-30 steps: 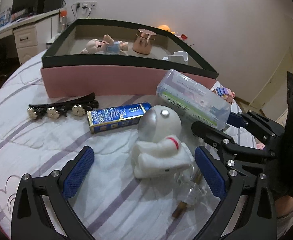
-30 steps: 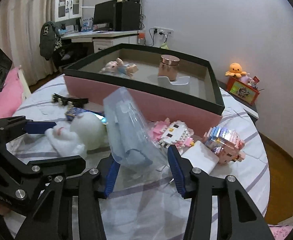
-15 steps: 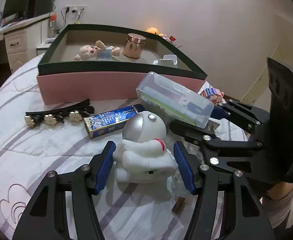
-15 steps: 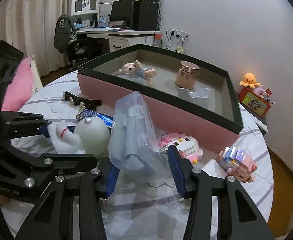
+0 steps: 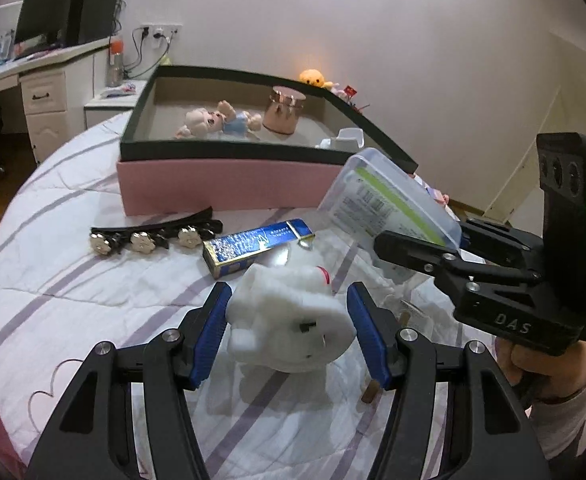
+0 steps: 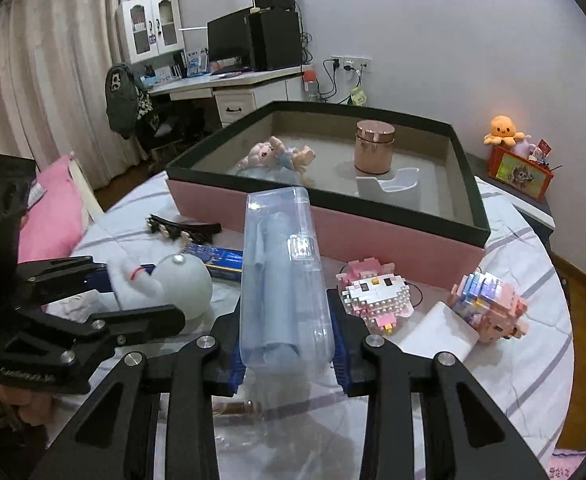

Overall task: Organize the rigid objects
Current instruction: 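Grasp the white astronaut figure with left tool while right tool grasps clear case, then carry astronaut and clear case over the pink box and open both tools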

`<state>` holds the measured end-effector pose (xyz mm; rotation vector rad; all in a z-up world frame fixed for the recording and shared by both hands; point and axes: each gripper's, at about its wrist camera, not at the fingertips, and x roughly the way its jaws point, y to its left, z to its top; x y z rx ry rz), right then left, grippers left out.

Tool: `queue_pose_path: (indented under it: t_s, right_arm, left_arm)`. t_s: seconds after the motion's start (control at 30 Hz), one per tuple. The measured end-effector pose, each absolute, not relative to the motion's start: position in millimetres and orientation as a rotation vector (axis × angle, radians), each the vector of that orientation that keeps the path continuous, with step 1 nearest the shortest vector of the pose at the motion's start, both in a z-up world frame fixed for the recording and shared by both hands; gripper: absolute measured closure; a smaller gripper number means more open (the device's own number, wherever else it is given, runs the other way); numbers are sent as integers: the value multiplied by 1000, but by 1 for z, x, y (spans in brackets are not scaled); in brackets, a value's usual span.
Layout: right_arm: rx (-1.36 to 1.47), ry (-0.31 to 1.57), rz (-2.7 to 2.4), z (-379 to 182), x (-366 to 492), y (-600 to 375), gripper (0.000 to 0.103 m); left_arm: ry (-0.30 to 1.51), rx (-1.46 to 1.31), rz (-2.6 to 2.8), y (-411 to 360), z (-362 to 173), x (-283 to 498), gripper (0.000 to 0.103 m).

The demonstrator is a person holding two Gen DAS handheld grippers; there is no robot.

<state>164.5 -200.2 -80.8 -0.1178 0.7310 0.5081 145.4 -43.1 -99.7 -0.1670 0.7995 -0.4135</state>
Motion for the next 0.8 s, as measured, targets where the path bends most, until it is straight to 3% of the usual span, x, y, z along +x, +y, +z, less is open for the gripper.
queue_pose_path:
  t_s: [0.37,0.57,0.8]
  right_arm:
    - [-101,720,517,-72,161,-194,68]
    - [-95,740,513,-78,163,-195,68]
    - [-78,735,502,-75,163,-200,70]
  left_arm:
    - [803,-122,-380,-36,-99,151,42]
    - [829,-108,-385,-40,-112,157,49]
    - [785,-103,-392,-37,-99,146,50]
